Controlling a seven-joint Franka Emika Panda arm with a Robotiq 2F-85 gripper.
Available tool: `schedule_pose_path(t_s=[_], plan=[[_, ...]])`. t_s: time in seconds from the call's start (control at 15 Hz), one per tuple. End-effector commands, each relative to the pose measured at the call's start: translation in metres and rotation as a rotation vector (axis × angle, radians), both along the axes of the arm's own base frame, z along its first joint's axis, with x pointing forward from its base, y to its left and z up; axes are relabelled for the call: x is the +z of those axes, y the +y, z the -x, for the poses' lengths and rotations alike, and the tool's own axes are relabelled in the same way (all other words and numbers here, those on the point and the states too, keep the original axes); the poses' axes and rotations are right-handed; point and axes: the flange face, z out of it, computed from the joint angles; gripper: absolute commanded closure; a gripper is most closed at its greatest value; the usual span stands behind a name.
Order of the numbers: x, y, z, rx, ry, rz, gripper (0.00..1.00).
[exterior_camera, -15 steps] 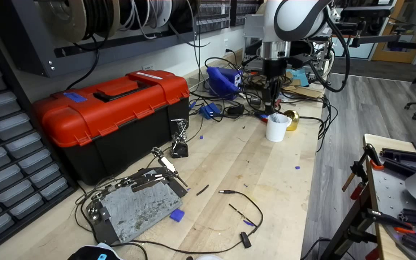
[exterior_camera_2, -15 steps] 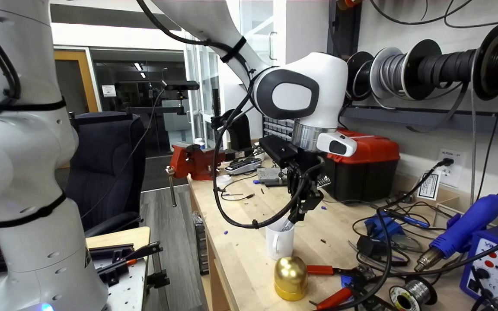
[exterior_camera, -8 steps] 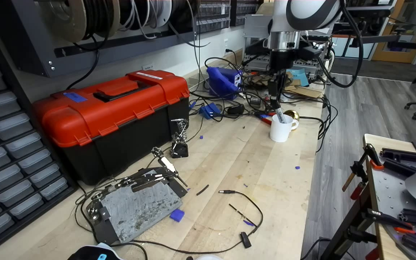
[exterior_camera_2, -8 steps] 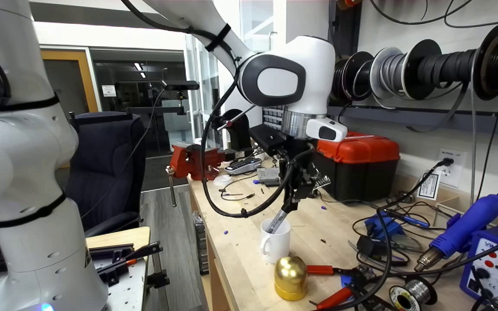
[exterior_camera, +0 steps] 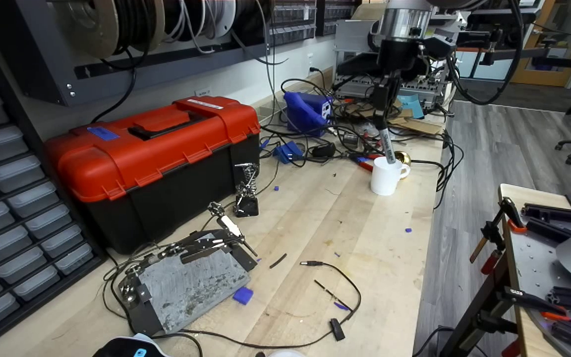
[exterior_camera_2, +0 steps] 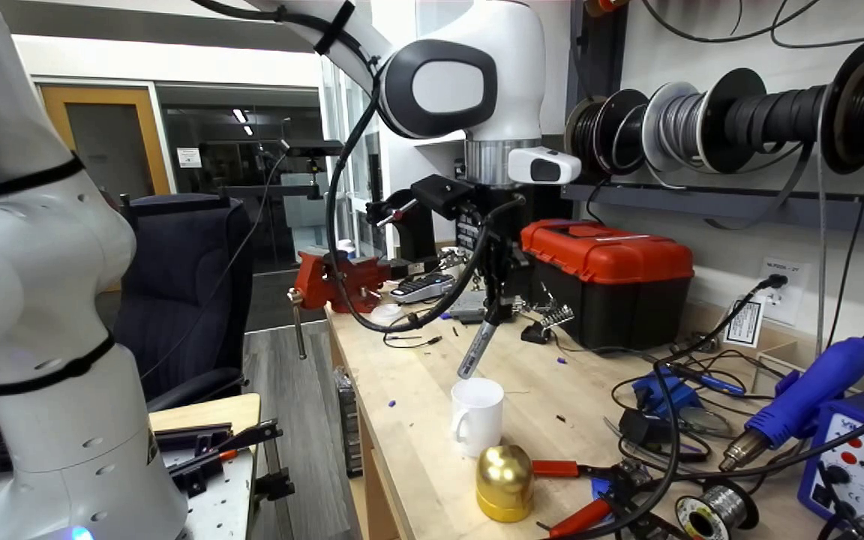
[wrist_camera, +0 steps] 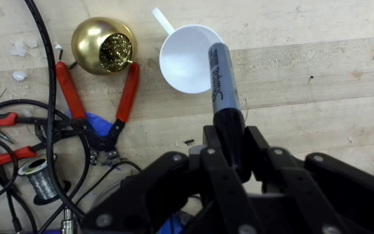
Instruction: Remove the marker from the white mug and place it on the table
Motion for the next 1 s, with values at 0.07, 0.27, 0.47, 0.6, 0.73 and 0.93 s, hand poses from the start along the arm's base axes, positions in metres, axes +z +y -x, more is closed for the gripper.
schedule_pose_path(t_s=[0.07, 0.27, 0.47, 0.6, 0.73, 0.93], plan=[[0.042, 0.024, 0.018, 0.010, -0.024, 0.051, 0.96], [0.053, 0.055, 0.012, 0.090, 0.033, 0.041, 0.96], [0.051, 0.085, 0.006, 0.157, 0.082, 0.018, 0.96], [0.049, 0.101, 0.003, 0.195, 0.094, -0.001, 0.96], [0.045, 0.111, -0.001, 0.213, 0.101, -0.020, 0.96], [0.034, 0.124, -0.014, 0.234, 0.118, -0.043, 0.96]])
